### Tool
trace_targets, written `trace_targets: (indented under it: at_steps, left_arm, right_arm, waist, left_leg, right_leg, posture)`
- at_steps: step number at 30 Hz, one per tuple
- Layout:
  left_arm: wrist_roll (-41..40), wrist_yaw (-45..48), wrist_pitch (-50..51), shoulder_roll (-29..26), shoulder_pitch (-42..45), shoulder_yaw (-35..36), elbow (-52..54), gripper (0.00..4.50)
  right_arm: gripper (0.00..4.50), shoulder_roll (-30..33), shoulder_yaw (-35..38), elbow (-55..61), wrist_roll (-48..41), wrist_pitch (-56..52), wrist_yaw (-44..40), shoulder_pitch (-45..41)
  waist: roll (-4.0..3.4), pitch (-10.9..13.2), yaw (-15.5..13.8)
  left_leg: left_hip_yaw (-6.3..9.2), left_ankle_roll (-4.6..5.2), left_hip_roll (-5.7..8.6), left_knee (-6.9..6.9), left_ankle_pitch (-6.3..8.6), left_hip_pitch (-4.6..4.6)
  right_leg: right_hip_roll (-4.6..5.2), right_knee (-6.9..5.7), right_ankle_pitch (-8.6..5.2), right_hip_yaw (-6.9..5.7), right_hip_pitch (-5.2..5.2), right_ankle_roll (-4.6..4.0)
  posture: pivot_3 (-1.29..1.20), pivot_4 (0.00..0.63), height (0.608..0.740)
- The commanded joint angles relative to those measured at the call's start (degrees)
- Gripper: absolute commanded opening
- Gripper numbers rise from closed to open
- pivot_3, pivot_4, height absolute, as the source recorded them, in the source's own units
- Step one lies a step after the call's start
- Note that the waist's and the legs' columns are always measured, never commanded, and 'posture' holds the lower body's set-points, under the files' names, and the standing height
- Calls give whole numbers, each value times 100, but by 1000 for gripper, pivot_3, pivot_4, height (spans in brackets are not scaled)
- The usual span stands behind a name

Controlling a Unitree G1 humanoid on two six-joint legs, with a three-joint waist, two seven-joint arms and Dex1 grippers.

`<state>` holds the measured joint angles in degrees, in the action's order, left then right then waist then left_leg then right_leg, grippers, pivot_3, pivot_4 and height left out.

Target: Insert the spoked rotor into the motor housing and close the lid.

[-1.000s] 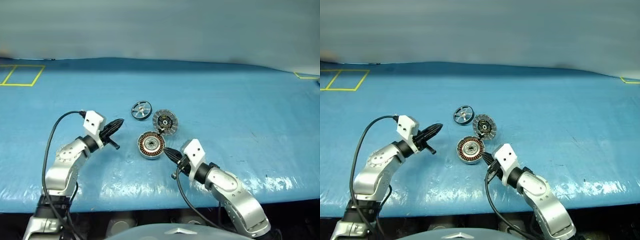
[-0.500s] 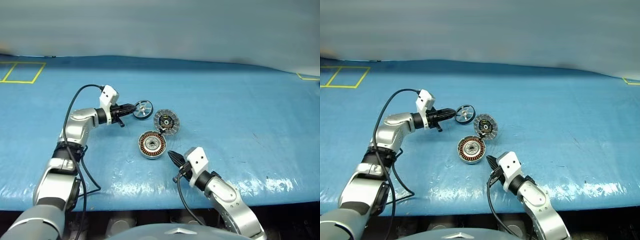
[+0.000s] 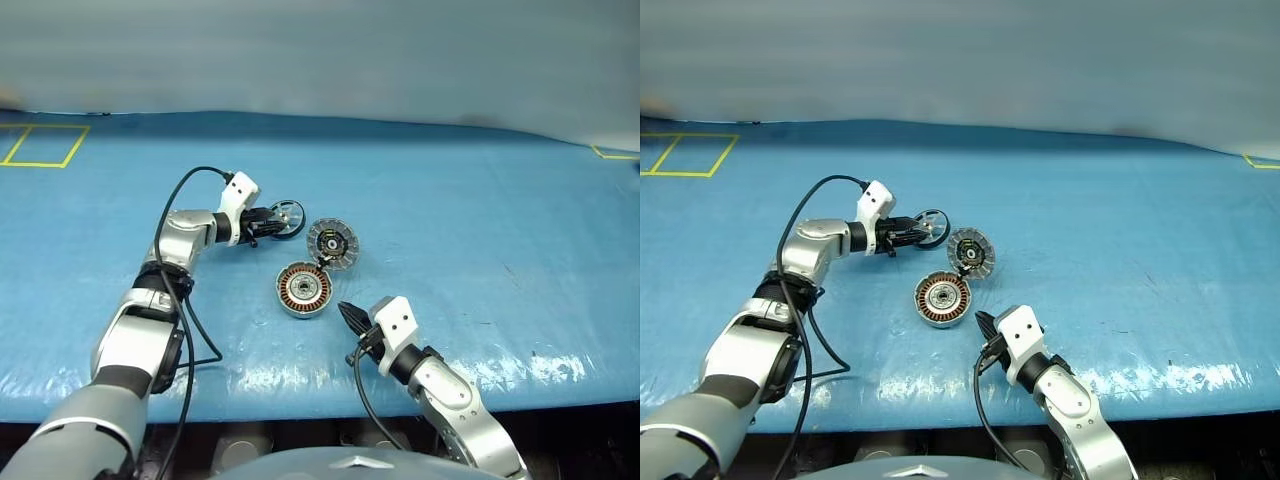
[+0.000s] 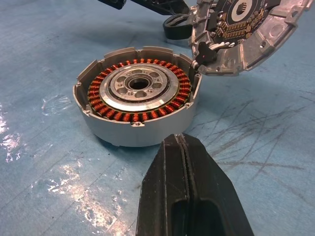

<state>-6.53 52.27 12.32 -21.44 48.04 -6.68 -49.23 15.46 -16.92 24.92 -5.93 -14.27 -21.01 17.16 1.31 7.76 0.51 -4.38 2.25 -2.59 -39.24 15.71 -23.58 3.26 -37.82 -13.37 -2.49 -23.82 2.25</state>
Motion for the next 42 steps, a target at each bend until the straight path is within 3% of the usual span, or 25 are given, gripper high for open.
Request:
trace_targets:
  at_steps: [1, 22, 26, 31, 37, 42]
  left_arm:
    - [-10, -144, 103, 88, 242, 172, 2, 2228]
    - [441, -452, 897, 428, 644, -27, -521, 2228]
    - [633, -487, 991, 477, 765, -147, -722, 1362]
    - [777, -474, 988, 500, 895, -192, -907, 1309]
    - [654, -390, 905, 327, 953, -1, -747, 1309]
    - [335, -350, 998, -153, 725, 407, 137, 1309]
  right_arm:
    - [0, -18, 60, 79, -40, 240, -41, 14]
    - [0, -44, -18, -209, 183, 719, -90, 71]
    - [0, -57, -29, -211, 217, 700, -73, 49]
    - [0, -77, -30, -200, 231, 684, -62, 31]
    - [0, -78, -52, -137, 229, 707, -66, 49]
    - [0, -63, -49, -163, 237, 983, -102, 95]
  waist:
    - [0, 0, -3]
    - [1, -1, -5]
    - [1, -1, -15]
    - [2, -2, -14]
    - [2, -2, -6]
    - [1, 1, 38]
  left_leg:
    - [0, 1, 0, 0, 0, 0]
    - [2, 3, 1, -19, 1, 2]
    - [4, 4, 1, -29, 2, 3]
    - [4, 6, 2, -35, 3, 5]
    - [4, 6, 1, -38, 2, 5]
    - [0, 6, -2, -36, 3, 0]
  right_leg:
    - [0, 0, 0, 0, 1, 0]
    - [0, -10, 3, -2, 8, 4]
    - [0, -13, 5, -2, 14, 7]
    - [0, -15, 8, 1, 16, 12]
    - [0, -18, 10, 2, 15, 14]
    - [-2, -21, 10, 8, 4, 12]
  posture:
    - [0, 150, 740]
    - [0, 150, 740]
    - [0, 150, 740]
    - [0, 150, 740]
    - [0, 150, 740]
    - [0, 150, 740]
